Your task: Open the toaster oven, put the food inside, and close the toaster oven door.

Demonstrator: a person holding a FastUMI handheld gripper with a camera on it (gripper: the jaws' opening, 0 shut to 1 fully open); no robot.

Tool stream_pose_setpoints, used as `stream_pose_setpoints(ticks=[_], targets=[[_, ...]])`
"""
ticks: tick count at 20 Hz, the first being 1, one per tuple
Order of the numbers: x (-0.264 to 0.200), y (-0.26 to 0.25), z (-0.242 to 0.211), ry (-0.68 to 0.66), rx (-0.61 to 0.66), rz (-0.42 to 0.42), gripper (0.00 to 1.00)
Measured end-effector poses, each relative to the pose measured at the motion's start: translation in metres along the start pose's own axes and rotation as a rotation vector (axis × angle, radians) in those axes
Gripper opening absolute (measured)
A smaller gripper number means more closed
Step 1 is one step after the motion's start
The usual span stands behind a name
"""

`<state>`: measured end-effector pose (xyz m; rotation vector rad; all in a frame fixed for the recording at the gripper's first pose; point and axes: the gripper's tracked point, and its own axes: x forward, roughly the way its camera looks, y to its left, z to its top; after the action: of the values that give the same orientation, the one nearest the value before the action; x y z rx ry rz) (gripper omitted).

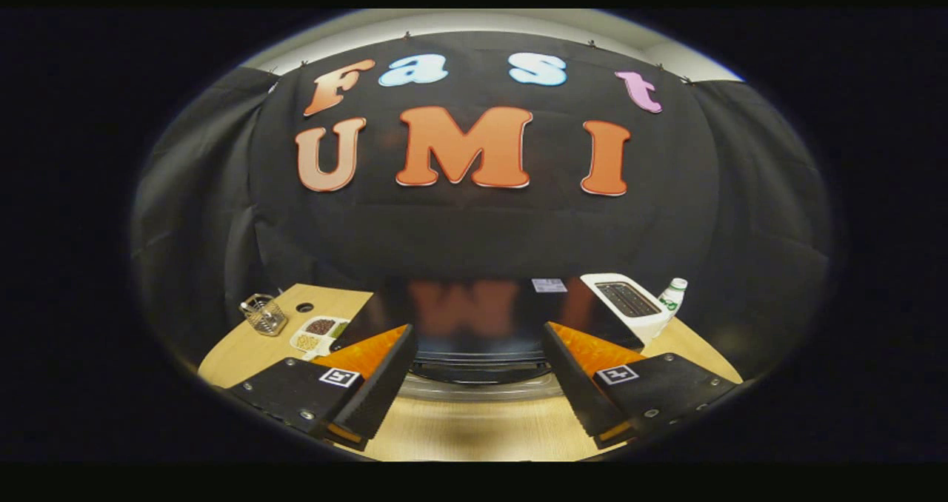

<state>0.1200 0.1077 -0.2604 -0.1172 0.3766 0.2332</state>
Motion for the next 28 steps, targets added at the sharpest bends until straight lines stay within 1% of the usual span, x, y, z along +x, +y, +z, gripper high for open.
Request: stream_pose_setpoints(ticks=[4, 8, 9, 11, 14, 20, 28], targets=[[0.015, -0.001, -0.018, 0.044, -0.008, -0.006, 1.00], [0.019, -0.004, -0.039, 0.092, -0.012, -0.015, 1.00], [0.017, -0.004, -0.034, 0.075, 0.011, -0.018, 1.00], [0.014, -0.005, -0.037, 0.095, 0.056, -0.014, 1.00], [0.014, -0.005, -0.039, 0.094, 0.040, -0.011, 1.00], [-0.009, -0.006, -0.050, 0.130, 0.043, -0.012, 1.00], [-0.055, -0.007, -0.089, 0.196, 0.057, 0.002, 1.00]])
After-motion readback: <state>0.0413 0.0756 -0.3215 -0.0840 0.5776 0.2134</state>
